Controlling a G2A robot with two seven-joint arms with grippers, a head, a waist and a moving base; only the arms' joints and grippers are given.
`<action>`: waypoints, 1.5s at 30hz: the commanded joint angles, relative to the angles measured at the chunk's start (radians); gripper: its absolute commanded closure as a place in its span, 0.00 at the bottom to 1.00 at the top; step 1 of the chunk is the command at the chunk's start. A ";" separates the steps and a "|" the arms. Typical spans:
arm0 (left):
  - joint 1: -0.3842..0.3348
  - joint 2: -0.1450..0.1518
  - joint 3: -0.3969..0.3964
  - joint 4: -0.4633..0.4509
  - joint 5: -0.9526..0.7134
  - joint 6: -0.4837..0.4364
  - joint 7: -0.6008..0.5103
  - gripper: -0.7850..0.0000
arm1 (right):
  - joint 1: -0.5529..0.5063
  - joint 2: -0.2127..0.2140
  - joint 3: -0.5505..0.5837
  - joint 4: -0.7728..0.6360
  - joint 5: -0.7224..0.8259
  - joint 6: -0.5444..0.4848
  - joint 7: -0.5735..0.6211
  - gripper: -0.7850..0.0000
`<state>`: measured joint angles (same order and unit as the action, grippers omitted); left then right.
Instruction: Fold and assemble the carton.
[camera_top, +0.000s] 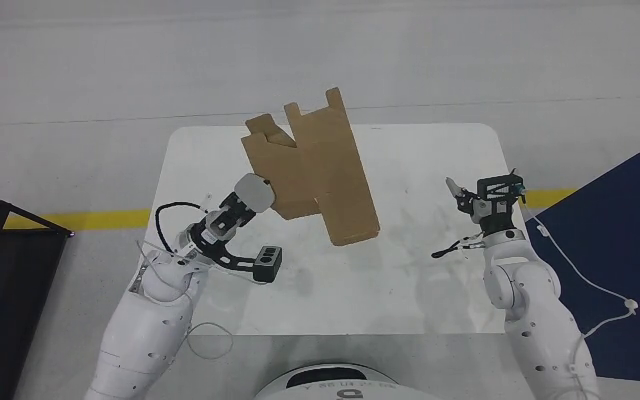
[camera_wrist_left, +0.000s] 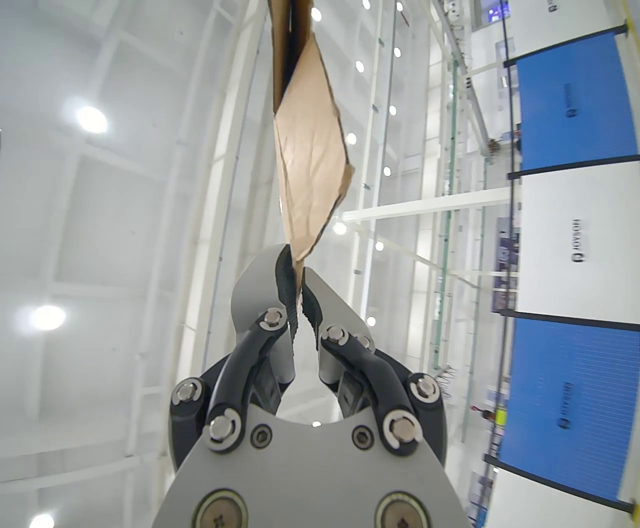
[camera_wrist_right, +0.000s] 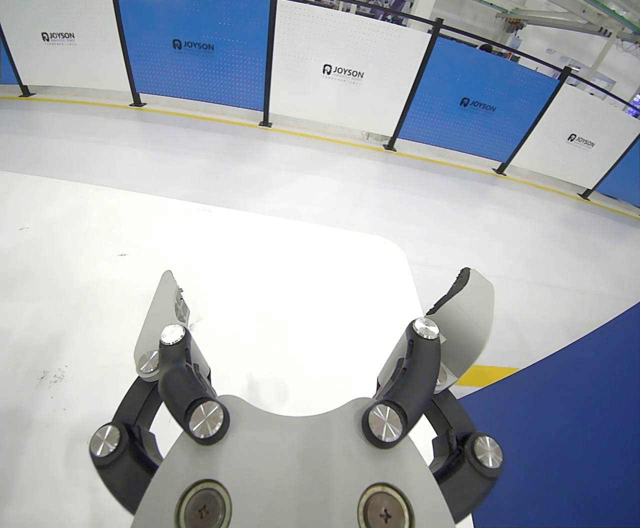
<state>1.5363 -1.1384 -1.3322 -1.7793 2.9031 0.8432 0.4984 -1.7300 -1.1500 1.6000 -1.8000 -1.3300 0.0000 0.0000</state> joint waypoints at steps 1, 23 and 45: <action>-0.001 -0.001 0.005 -0.002 0.000 0.007 -0.006 1.00 | 0.000 0.000 0.000 0.000 0.000 0.000 0.000 0.00; 0.028 0.019 -0.085 0.059 -1.252 -1.173 0.160 1.00 | 0.000 0.000 0.000 0.000 0.000 0.000 0.000 0.00; -0.105 0.063 0.284 0.076 -2.808 -1.856 -0.422 1.00 | 0.000 0.000 0.000 0.000 0.000 0.000 0.000 0.00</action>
<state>1.4328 -1.0801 -1.0482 -1.6956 0.1578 -1.0122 0.1173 -1.7300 -1.1500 1.6000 -1.8000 -1.3300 0.0000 0.0000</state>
